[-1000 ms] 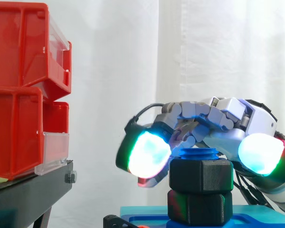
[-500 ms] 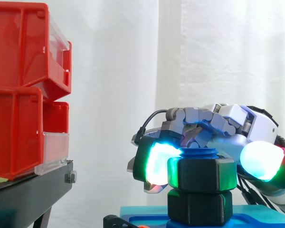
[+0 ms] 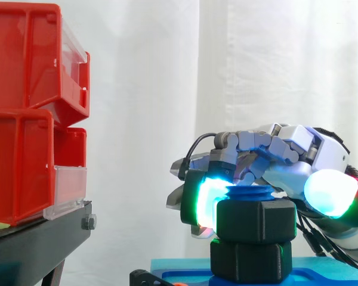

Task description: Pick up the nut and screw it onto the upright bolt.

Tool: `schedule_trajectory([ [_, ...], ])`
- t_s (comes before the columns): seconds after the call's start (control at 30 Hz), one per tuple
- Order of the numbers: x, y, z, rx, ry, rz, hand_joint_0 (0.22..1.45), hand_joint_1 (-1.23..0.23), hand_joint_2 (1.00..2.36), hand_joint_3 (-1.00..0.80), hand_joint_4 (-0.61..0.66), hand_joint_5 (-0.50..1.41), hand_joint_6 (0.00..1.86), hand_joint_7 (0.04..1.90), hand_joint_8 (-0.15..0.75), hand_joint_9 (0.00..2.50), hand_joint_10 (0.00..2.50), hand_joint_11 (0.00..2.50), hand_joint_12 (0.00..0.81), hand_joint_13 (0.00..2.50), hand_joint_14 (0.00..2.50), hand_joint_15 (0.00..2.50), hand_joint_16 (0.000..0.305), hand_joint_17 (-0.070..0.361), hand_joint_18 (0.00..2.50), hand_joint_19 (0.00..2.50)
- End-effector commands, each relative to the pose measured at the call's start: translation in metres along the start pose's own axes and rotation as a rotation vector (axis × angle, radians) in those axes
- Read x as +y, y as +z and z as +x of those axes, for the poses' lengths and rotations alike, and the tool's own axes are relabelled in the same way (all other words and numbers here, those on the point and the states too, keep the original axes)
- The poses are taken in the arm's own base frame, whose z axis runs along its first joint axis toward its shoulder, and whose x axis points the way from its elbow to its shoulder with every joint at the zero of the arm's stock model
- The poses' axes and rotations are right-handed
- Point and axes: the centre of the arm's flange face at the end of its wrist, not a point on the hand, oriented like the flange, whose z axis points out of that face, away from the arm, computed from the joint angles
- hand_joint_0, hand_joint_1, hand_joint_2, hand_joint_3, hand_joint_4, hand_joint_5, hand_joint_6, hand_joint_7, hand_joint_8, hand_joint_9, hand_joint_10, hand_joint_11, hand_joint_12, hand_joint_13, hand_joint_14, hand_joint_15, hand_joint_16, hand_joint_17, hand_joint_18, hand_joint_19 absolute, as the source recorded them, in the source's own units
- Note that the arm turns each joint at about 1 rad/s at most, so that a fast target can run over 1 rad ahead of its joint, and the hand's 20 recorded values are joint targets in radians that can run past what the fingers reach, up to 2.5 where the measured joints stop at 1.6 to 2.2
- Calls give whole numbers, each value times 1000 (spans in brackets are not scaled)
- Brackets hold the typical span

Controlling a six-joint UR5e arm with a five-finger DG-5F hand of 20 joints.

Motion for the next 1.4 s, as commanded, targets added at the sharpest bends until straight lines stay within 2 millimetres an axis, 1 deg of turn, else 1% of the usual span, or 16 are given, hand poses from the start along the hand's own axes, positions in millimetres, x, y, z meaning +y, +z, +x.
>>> schedule_trajectory([
  [0.0,-4,2,-6,-3,0,-12,463,-167,1000,-500,148,77,521,1316,252,1263,0,0,164,969,0,0,18,41,738,88],
  [0.03,-6,2,-7,-4,0,-17,463,-167,1000,-500,148,77,522,1316,245,1267,0,0,163,970,0,0,18,41,738,82],
  [0.07,-6,3,-8,-4,2,-20,463,-167,1000,-500,153,77,501,1360,252,1257,0,0,163,971,0,0,18,41,738,82],
  [0.17,-8,4,-10,-6,2,-26,462,-168,1000,-500,166,37,504,1241,251,1209,0,0,173,931,0,0,20,44,721,91],
  [0.33,-10,7,-12,-9,-2,-31,460,-168,1000,-500,226,-6,505,1185,261,1162,0,0,183,902,0,0,25,56,690,151],
  [0.43,-9,8,-12,-10,-3,-31,458,-168,1000,-500,252,-30,505,1014,249,1143,0,0,190,892,0,0,26,58,681,155],
  [0.47,-8,9,-12,-9,-3,-32,457,-168,1000,-500,241,-46,504,910,243,1120,0,0,188,882,0,0,26,59,673,158],
  [0.53,-7,11,-12,-11,-2,-34,456,-165,1000,-500,216,-56,503,836,239,1095,0,0,190,866,0,0,27,60,653,159],
  [0.57,-5,12,-10,-10,1,-35,454,-160,1000,-500,201,-65,503,768,230,1069,0,0,192,848,0,0,27,62,644,164],
  [0.7,-3,16,-8,-12,5,-34,449,-148,1000,-500,194,-83,502,671,210,965,0,0,197,767,0,0,30,67,564,167],
  [0.8,2,21,-6,-12,9,-34,446,-134,1000,-500,189,-88,502,646,205,933,0,0,200,728,0,0,30,68,513,152],
  [0.87,8,19,2,-5,18,-18,445,-134,1000,-500,183,-91,501,626,202,897,0,0,202,692,0,0,30,68,484,143],
  [1.13,11,20,5,-10,20,0,443,-106,1000,-500,173,-95,501,606,191,816,0,0,212,599,0,0,30,68,357,62],
  [1.23,10,20,5,-11,20,3,443,-103,1000,-500,176,-83,501,635,196,796,0,0,214,589,0,0,30,68,342,53],
  [1.37,11,19,6,-8,22,4,447,-99,1000,-500,190,-59,503,763,204,804,0,0,221,599,0,0,30,67,340,56],
])
